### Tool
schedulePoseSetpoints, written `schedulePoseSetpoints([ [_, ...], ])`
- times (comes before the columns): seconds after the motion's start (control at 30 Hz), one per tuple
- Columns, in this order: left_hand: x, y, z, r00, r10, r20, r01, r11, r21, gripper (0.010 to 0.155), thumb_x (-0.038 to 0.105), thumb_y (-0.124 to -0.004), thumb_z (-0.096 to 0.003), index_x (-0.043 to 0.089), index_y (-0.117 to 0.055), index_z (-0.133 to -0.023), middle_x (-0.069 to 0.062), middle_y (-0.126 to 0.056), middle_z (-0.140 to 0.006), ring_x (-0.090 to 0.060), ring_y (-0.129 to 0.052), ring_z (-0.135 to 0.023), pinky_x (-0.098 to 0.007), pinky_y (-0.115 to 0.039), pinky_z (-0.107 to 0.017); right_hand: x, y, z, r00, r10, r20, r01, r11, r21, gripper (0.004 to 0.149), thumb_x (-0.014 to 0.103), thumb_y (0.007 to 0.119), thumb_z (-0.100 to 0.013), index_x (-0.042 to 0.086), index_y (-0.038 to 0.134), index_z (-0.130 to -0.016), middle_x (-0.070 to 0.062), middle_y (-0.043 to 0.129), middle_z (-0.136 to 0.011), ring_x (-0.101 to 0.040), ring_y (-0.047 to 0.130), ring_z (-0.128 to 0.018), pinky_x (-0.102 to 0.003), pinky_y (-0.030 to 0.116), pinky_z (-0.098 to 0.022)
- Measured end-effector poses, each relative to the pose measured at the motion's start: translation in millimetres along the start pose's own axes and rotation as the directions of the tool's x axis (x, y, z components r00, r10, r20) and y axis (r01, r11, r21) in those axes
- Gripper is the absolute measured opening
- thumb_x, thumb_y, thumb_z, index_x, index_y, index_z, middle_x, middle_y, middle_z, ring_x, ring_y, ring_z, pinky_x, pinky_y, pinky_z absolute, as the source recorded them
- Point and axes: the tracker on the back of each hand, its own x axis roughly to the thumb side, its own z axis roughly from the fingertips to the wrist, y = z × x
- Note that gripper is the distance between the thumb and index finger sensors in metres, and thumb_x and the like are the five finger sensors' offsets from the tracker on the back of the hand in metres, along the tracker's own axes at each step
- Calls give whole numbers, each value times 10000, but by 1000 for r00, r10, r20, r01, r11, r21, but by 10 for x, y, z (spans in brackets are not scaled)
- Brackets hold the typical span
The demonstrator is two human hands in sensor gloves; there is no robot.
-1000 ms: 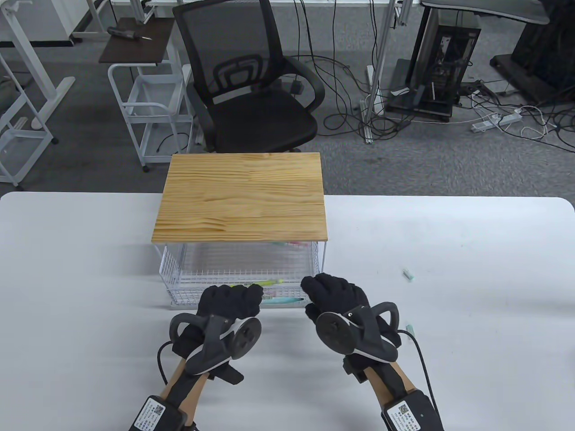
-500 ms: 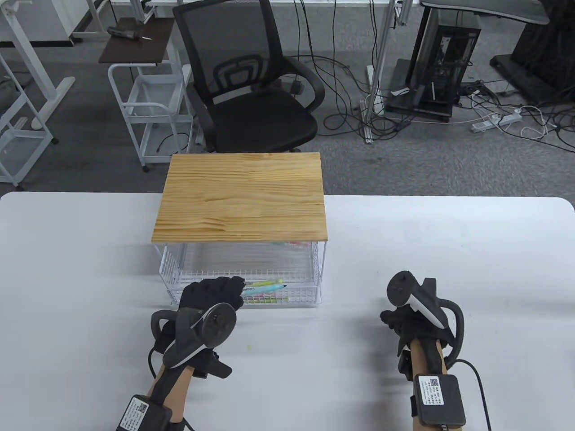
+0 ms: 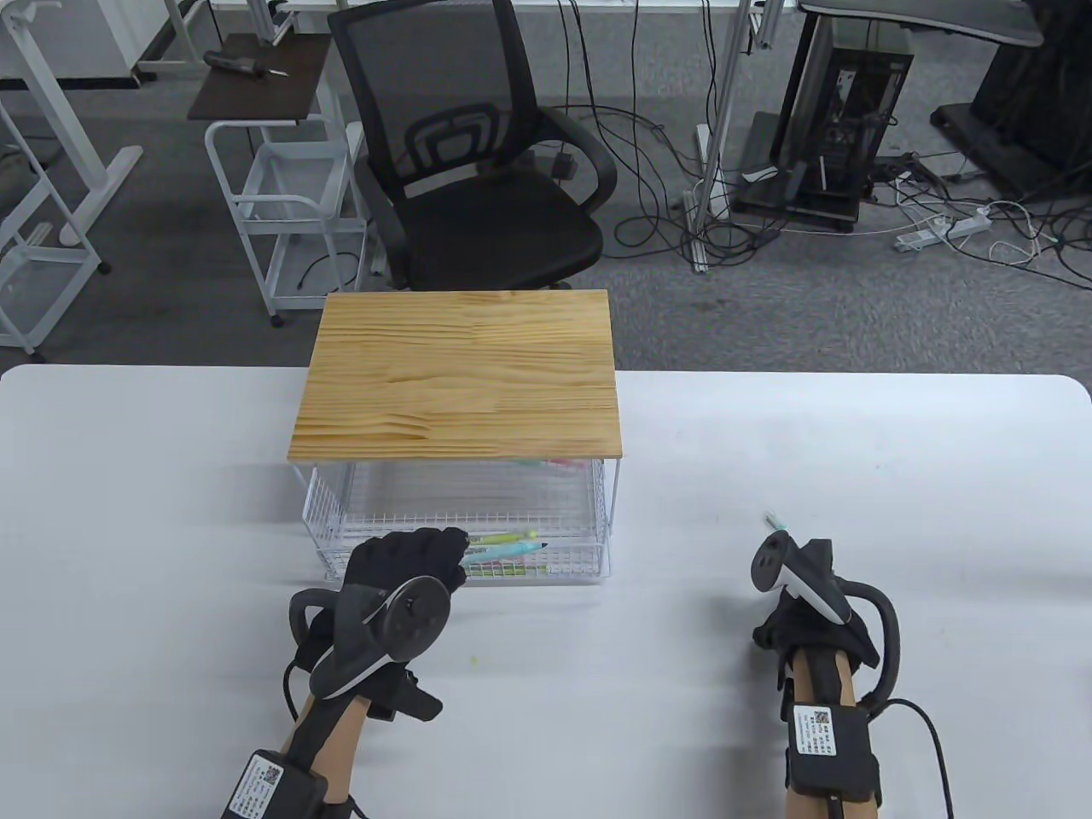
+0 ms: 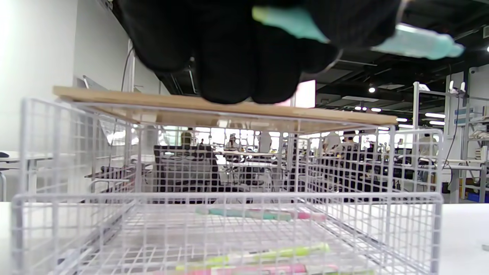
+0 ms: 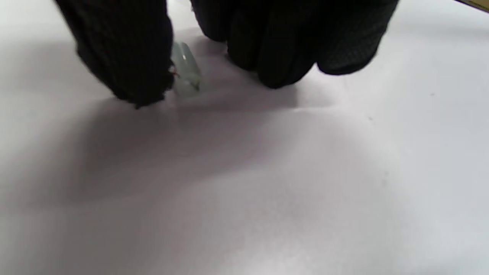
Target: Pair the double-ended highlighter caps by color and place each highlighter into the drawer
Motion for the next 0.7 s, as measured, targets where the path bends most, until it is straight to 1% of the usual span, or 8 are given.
schedulePoseSetpoints([
  [0.07, 6, -4, 0, 1000, -5, 1, 5, 1000, -1, 480, 458, -648, -535, 406, -657, -1012, 69, -848, -1025, -195, -872, -933, -503, -705, -768, 26, -5, 4, 1000, 23, -6, -23, 1000, -4, 853, 488, 852, -479, 119, 453, -1136, -179, 726, -1020, -316, 869, -828, -663, 828, -520],
  [0.1, 7, -4, 1, 1000, -6, 2, 6, 1000, -1, 480, 457, -649, -534, 404, -659, -1012, 70, -848, -1025, -197, -872, -931, -504, -705, -768, 39, -4, 5, 1000, 28, -13, -28, 1000, -6, 845, 480, 855, -482, 116, 457, -1134, -174, 742, -1007, -321, 882, -810, -519, 792, -627],
  [0.37, 25, -22, 1, 1000, -16, 8, 16, 1000, -8, 479, 457, -647, -536, 404, -658, -1012, 71, -849, -1024, -195, -873, -932, -503, -706, -768, 147, 8, 29, 991, 130, -29, -132, 989, -66, 775, 427, 864, -485, 123, 515, -1106, -91, 847, -890, -216, 969, -701, -428, 863, -558],
  [0.53, 31, -24, 3, 1000, -20, 10, 20, 1000, -10, 480, 458, -648, -534, 404, -660, -1011, 71, -851, -1022, -196, -877, -928, -504, -707, -766, 175, 25, 31, 988, 147, -42, -150, 986, -73, 726, 400, 863, -492, 126, 548, -1085, -87, 857, -868, -209, 979, -678, -424, 871, -544],
  [0.63, 32, -26, 2, 1000, -21, 10, 21, 1000, -10, 479, 456, -647, -536, 403, -659, -1012, 69, -850, -1023, -197, -875, -929, -506, -705, -767, 182, 35, 25, 987, 160, -30, -162, 985, -57, 707, 392, 848, -511, 125, 532, -1084, -82, 838, -875, -211, 965, -688, -429, 862, -553],
  [0.67, 32, -28, 2, 1000, -21, 10, 21, 1000, -11, 479, 456, -647, -535, 403, -660, -1011, 69, -850, -1023, -196, -875, -930, -506, -706, -767, 182, 37, 23, 987, 158, -24, -159, 986, -40, 696, 380, 828, -531, 122, 508, -1092, -93, 817, -888, -217, 952, -703, -437, 852, -563],
  [0.7, 33, -27, 1, 1000, -21, 10, 21, 1000, -11, 478, 455, -646, -536, 403, -660, -1011, 70, -849, -1025, -197, -874, -931, -503, -705, -768, 178, 41, 17, 987, 158, -16, -158, 987, -21, 673, 366, 802, -550, 128, 487, -1095, -98, 794, -902, -222, 937, -716, -507, 859, -521],
])
